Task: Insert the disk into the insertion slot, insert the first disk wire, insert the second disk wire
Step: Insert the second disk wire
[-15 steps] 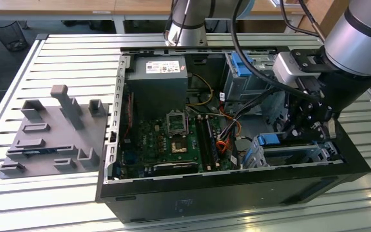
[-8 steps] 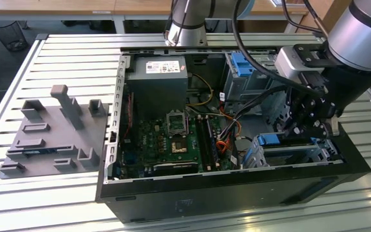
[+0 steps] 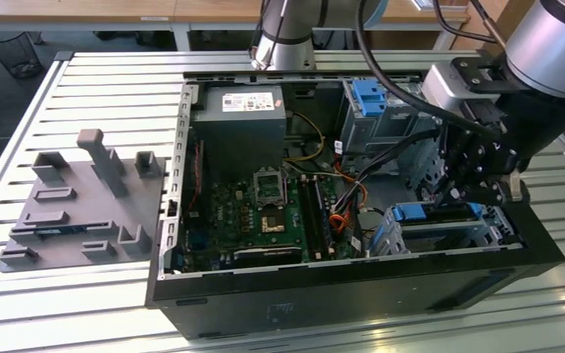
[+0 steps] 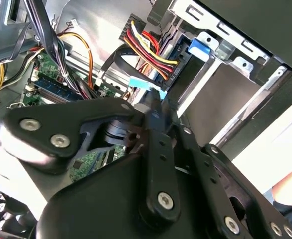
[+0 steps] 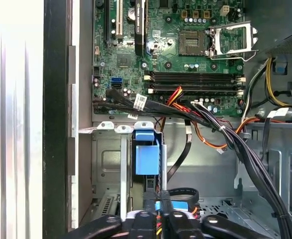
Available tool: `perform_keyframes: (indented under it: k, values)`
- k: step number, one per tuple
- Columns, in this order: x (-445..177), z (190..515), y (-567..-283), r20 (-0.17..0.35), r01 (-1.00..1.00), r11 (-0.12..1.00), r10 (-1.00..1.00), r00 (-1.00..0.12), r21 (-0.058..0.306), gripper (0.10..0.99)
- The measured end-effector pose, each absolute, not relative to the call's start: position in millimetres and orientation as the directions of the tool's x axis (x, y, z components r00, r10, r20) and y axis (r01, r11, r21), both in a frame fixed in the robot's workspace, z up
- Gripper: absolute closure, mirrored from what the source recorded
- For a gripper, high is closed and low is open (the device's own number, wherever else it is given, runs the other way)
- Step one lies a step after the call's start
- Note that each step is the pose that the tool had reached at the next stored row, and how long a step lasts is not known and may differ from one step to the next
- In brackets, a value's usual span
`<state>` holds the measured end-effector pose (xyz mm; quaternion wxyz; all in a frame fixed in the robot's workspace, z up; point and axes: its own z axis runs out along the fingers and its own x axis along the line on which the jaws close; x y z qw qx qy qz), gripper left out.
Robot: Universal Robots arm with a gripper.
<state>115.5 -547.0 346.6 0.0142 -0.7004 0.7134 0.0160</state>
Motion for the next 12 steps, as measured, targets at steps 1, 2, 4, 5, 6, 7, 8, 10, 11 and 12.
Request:
perform_keyframes:
  k: [1,2,4,5,6,7,8,10,11,12]
  values:
    - [115.5,347.1,-547.1,-0.043,-1.0,0.018,-0.999,-0.019,0.003,0.941]
    - [115.5,347.6,-547.1,-0.043,-1.0,0.018,-0.999,-0.018,0.003,0.941]
    - [115.5,348.7,-547.0,-0.043,-1.0,0.018,-0.999,-0.018,0.003,0.98]
    - [115.5,349.0,-547.0,-0.043,-1.0,0.018,-0.999,-0.018,0.003,0.98]
    - [115.5,349.2,-547.0,-0.043,-1.0,0.018,-0.999,-0.018,0.003,0.98]
    - [115.5,349.6,-547.0,-0.043,-1.0,0.018,-0.999,-0.018,0.003,0.98]
    - [115.5,349.9,-547.0,-0.043,-1.0,0.018,-0.999,-0.018,0.003,0.98]
    - [115.5,350.1,-547.0,-0.043,-1.0,0.018,-0.999,-0.018,0.003,0.98]
    - [115.5,350.1,-547.0,-0.043,-1.0,0.018,-0.999,-0.018,0.003,0.98]
    - [115.5,350.2,-547.0,-0.043,-1.0,0.018,-0.999,-0.018,0.003,0.98]
